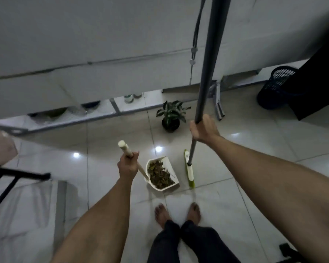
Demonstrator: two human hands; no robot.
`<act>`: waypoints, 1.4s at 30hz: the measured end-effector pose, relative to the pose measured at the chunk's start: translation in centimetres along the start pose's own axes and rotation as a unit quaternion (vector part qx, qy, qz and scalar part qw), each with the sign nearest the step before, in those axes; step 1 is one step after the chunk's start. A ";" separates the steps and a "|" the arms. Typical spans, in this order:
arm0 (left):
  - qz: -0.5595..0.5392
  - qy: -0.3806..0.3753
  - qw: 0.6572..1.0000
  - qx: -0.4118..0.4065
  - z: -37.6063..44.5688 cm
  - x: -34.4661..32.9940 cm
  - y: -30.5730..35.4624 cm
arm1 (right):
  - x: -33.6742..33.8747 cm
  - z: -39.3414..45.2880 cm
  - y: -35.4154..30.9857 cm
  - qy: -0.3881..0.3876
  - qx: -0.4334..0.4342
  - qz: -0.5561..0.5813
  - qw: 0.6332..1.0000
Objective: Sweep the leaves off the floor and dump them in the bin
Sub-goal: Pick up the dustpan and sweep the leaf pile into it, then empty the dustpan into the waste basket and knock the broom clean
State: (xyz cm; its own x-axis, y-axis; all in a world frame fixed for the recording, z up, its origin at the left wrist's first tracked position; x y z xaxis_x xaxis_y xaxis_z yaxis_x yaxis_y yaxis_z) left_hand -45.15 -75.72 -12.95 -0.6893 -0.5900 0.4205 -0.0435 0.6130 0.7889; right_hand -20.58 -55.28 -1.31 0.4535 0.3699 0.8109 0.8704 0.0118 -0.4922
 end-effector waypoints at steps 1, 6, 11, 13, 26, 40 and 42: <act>0.019 -0.011 1.000 -0.016 0.0 -0.7 1.5 | 1.2 0.3 0.1 0.010 -0.012 0.007 1.000; 0.077 -0.070 0.991 -0.086 -1.0 -4.5 9.3 | 7.7 1.7 1.7 0.046 -0.093 0.052 0.993; 0.112 -0.106 0.979 -0.135 -2.6 -9.4 17.1 | 16.0 3.8 6.0 0.087 -0.136 0.080 0.984; 0.103 -0.116 0.976 -0.152 -3.2 -11.6 19.9 | 19.9 4.9 8.2 0.103 -0.145 0.091 0.980; 0.125 -0.130 0.963 -0.201 -7.2 -35.2 38.3 | 42.2 13.7 28.7 0.137 -0.178 0.141 0.964; 0.063 -0.184 0.953 -0.232 -10.1 -58.2 57.3 | 57.3 23.4 45.1 0.189 -0.180 0.168 0.951; 0.082 -0.208 0.943 -0.245 -9.8 -62.2 60.2 | 59.0 26.0 46.9 0.185 -0.190 0.155 0.952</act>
State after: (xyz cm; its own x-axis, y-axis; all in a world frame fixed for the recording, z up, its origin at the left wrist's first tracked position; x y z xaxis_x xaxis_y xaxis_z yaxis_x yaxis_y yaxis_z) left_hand 2.17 -7.30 12.81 -0.8859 -0.1887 0.4238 0.3583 0.3019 0.8834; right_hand 41.98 -8.79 15.21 0.6745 -0.0516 0.7365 0.6590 -0.4076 -0.6321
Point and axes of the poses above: each hand's wrist, its own z-axis towards the middle knuckle, its own x-axis out of the back of the hand, y = z × x, the point moved 6 cm from there along z, towards the middle knuckle, and after that the axes turned 9 degrees about -z, right-handed, at the moved point
